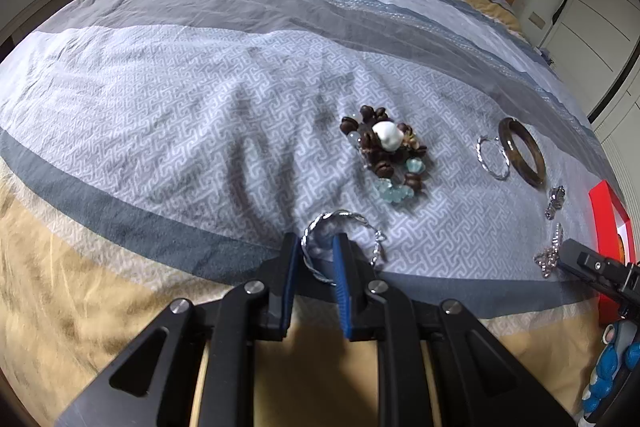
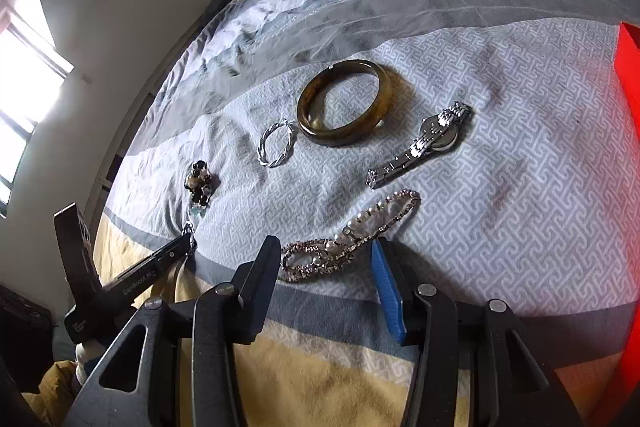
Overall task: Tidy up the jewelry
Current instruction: 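Grasp the pearl necklace with the right gripper while the left gripper grasps the twisted silver bangle, then lift the pearl necklace with the right gripper while the left lifts the twisted silver bangle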
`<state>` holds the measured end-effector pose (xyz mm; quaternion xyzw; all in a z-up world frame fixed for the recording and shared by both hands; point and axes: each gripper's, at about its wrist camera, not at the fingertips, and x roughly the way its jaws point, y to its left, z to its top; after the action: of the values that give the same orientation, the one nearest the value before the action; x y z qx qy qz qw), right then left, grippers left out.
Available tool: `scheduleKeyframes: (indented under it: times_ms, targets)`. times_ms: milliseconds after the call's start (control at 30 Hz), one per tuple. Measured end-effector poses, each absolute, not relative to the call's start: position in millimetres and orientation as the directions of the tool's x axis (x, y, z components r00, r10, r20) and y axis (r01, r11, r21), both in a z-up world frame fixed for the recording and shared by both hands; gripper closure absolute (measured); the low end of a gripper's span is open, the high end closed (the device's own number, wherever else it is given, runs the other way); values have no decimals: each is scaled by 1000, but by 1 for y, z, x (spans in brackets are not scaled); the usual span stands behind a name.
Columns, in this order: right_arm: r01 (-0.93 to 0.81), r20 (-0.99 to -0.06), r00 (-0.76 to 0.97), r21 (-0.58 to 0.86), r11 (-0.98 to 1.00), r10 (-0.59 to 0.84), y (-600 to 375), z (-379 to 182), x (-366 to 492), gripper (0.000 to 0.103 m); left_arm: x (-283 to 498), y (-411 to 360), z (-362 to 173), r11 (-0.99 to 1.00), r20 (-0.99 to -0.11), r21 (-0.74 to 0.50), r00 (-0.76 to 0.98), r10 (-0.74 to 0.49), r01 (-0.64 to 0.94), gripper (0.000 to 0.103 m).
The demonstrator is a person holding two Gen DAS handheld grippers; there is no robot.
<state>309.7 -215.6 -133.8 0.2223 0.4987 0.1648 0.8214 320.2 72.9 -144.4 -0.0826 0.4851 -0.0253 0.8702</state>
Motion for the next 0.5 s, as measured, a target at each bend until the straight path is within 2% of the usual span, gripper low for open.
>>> scheduleKeyframes:
  times_ms: [133,233,433,467,500]
  targets:
    - [-49,-772,449,482,875,450,-208,-137,320,55,321,70,-144,987,-839,-156,532,-117,-30,90]
    - [-63,-810,443,400,915,384,-198,-141,323,66,323,64,-144,990,-838,-143,534,-114,-13,98]
    - [-74,-826,445,352,933,346,-197,-139,320,78,320,64,-140,988,-833,-150,541,-115,-22,98]
    - [-75,-825,448,349,934,345,-198,-137,317,87,319,65,-138,987,-832,-156,542,-118,-24,98]
    - [-76,-822,453,351,933,346,-200,-135,314,89,317,64,-136,987,-831,-160,544,-121,-25,98]
